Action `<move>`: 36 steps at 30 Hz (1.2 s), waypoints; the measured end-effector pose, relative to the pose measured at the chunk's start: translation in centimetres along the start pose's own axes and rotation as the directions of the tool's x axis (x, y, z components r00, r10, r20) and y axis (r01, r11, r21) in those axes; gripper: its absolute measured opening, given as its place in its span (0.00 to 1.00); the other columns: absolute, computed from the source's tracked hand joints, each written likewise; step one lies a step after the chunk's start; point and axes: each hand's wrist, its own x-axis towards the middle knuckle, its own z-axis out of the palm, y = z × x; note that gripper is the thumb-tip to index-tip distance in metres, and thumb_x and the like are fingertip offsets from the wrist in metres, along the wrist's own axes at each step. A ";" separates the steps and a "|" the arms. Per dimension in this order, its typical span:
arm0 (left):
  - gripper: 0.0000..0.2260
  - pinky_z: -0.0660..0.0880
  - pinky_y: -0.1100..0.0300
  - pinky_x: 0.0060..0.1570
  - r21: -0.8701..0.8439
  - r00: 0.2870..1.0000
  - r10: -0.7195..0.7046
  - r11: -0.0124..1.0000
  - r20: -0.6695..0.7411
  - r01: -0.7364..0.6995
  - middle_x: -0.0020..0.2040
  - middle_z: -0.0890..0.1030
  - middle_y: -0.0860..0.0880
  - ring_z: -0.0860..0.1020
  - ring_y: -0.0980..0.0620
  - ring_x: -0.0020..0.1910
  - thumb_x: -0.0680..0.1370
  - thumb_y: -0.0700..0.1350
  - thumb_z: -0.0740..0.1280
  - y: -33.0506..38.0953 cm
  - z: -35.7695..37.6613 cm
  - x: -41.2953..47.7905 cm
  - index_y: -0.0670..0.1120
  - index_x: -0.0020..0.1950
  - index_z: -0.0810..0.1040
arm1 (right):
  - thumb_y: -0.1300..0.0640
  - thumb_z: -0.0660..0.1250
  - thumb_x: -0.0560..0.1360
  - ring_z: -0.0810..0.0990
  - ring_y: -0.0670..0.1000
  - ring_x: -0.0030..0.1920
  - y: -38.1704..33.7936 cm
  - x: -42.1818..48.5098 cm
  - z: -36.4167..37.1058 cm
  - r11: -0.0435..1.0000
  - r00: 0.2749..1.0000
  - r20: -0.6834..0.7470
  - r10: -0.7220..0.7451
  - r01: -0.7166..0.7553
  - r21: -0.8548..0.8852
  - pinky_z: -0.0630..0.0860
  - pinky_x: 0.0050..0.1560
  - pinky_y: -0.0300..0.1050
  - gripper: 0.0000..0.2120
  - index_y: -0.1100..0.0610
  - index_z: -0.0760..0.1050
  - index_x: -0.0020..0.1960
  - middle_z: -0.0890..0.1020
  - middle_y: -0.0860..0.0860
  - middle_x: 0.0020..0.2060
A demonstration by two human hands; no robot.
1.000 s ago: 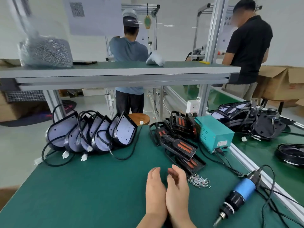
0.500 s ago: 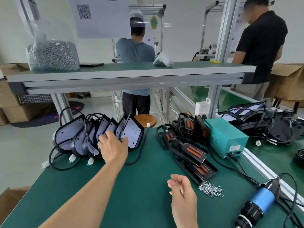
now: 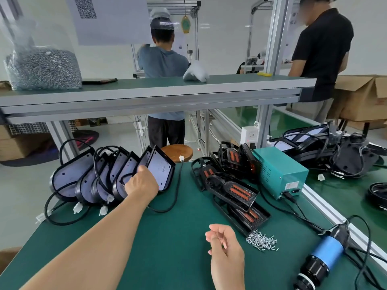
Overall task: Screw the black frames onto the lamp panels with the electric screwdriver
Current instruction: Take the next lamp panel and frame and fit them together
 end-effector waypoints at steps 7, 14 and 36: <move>0.22 0.70 0.49 0.46 -0.113 0.999 0.002 0.994 -0.048 -0.007 0.58 0.78 0.41 0.75 0.39 0.58 0.76 0.40 0.65 0.2 0.2 -1.7 0.40 0.67 0.63 | 0.68 0.66 0.78 0.82 0.41 0.45 -0.1 0.0 -0.1 1.000 1.000 0.011 0.000 0.000 0.003 0.79 0.50 0.49 0.12 0.52 0.81 0.48 0.84 0.42 0.41; 0.17 0.68 0.51 0.42 -0.092 0.988 0.077 0.992 -0.133 -0.090 0.51 0.78 0.44 0.70 0.41 0.60 0.76 0.44 0.64 0.2 0.4 -5.9 0.42 0.61 0.64 | 0.66 0.64 0.80 0.80 0.41 0.45 0.0 0.0 -0.3 1.000 1.000 0.023 -0.011 0.011 -0.010 0.79 0.43 0.39 0.11 0.51 0.80 0.51 0.84 0.40 0.43; 0.05 0.66 0.65 0.20 -0.758 0.960 -0.037 0.605 0.278 0.244 0.40 0.79 0.39 0.73 0.53 0.19 0.78 0.42 0.61 -3.6 2.7 -22.3 0.44 0.48 0.64 | 0.51 0.62 0.83 0.70 0.46 0.73 -1.3 -0.8 0.0 0.961 0.989 0.142 -0.032 0.070 -0.269 0.63 0.76 0.47 0.24 0.48 0.66 0.78 0.73 0.44 0.73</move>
